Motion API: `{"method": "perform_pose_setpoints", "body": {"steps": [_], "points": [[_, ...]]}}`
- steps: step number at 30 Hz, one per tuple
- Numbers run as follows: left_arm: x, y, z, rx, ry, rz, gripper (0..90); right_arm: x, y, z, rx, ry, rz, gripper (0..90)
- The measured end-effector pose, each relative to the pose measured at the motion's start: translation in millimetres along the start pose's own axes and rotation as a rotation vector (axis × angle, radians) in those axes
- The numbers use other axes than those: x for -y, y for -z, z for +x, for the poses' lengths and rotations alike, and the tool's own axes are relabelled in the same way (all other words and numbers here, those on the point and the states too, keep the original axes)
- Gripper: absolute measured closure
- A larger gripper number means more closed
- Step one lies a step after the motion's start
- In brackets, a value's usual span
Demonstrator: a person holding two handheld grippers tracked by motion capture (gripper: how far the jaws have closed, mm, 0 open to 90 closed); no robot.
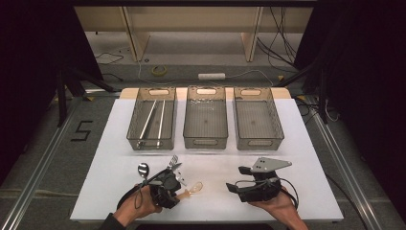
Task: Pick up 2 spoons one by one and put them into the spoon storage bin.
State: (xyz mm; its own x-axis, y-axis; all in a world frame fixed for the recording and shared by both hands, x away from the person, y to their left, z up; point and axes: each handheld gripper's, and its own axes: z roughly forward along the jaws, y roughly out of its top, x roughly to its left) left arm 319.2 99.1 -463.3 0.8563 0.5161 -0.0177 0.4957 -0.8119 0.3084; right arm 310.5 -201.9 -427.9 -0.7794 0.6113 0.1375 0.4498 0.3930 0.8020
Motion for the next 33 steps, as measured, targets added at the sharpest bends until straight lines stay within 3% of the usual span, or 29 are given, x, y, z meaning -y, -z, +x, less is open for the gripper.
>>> {"method": "perform_pose_setpoints", "body": {"steps": [5,9,14,25,33], "points": [[0.9,0.7,0.0,-0.007,-0.022,-0.013,73.7,0.0,-0.1,-0.2,0.000,0.000,0.000,27.3],[1.3,6.4,3.6,-0.012,-0.010,-0.062,74.2,0.0,0.3,-0.5,0.000,-0.002,-0.002,27.3],[2.4,13.6,9.2,-0.010,0.015,-0.125,74.2,0.1,0.7,-1.1,0.002,-0.002,-0.003,27.3],[2.8,22.3,14.1,-0.035,0.061,-0.216,74.2,0.2,1.9,-1.0,0.011,-0.003,-0.012,27.3],[1.0,32.5,21.4,-0.062,0.120,-0.326,74.2,0.4,3.2,-2.6,0.020,-0.013,-0.025,27.2]]}}
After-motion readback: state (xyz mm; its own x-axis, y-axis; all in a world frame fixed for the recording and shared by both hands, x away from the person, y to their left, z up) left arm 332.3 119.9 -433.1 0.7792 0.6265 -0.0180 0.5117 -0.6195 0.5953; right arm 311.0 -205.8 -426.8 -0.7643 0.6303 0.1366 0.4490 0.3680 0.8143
